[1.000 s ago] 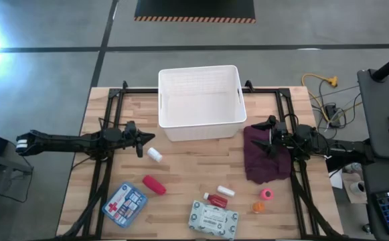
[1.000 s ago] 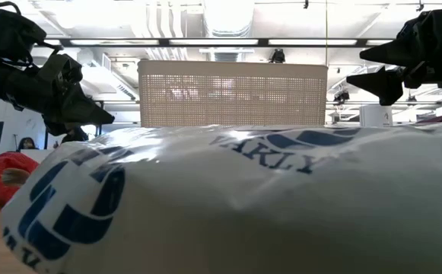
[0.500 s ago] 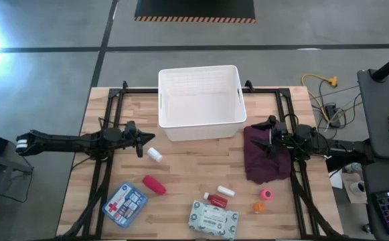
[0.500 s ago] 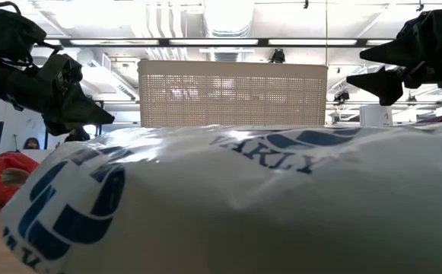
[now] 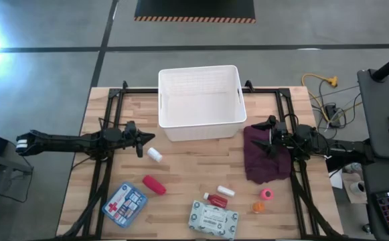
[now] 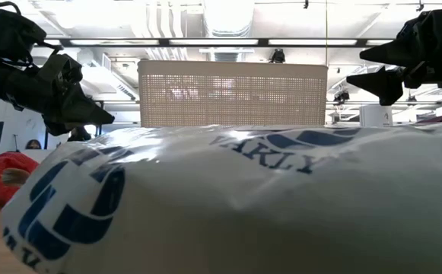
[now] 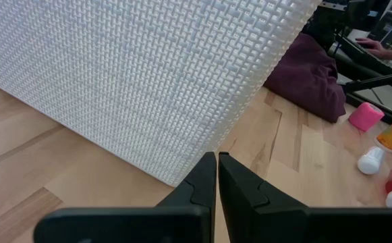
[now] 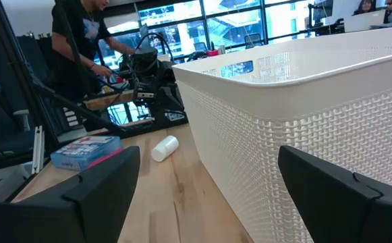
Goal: Pick & place medical supplies in basket/bin
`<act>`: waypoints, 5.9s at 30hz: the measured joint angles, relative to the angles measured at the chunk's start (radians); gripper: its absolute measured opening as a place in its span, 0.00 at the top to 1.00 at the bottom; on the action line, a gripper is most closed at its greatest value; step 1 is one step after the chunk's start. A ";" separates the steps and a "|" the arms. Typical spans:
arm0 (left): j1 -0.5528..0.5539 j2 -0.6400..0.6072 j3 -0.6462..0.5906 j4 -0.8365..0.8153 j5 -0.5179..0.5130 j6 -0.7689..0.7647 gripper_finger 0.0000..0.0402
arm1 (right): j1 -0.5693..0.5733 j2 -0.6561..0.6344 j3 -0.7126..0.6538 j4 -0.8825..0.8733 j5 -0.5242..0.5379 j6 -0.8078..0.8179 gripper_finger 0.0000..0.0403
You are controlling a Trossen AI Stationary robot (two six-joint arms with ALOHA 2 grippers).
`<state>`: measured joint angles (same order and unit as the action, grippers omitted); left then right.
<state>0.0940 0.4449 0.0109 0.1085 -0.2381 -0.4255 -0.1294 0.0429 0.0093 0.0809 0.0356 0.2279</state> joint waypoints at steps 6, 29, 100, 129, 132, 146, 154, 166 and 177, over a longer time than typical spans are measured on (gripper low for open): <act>0.000 0.000 0.000 0.000 0.000 0.000 1.00 | 0.000 0.000 0.000 0.000 0.000 0.000 0.13; 0.000 0.000 0.000 0.000 0.000 0.000 1.00 | 0.000 0.000 0.000 0.000 0.000 0.000 0.14; -0.052 -0.012 0.023 0.259 0.082 -0.782 1.00 | 0.053 0.512 0.365 -0.055 0.199 0.852 0.17; -0.095 0.707 0.961 -1.178 0.290 0.699 0.45 | 0.060 0.845 0.773 -0.969 0.115 0.561 0.12; -0.122 0.753 0.929 -1.165 0.290 0.798 0.44 | 0.060 0.844 0.773 -0.977 0.117 0.548 0.12; -0.159 0.892 0.794 -0.933 0.207 0.836 0.44 | 0.060 0.842 0.773 -1.062 0.148 0.527 0.12; -0.150 0.938 0.722 -0.792 0.200 0.821 0.44 | 0.060 0.842 0.773 -1.065 0.149 0.528 0.12; -0.150 0.953 0.657 -0.820 0.212 0.569 0.57 | 0.060 0.842 0.772 -1.065 0.149 0.531 0.12; -0.153 0.791 0.731 -0.841 0.185 0.334 0.61 | 0.059 0.842 0.772 -1.065 0.152 0.528 0.13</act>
<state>-0.0586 1.2360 0.7420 -0.7330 -0.0530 -0.0919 -0.0700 0.8852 0.7815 -0.9836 0.1871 0.7559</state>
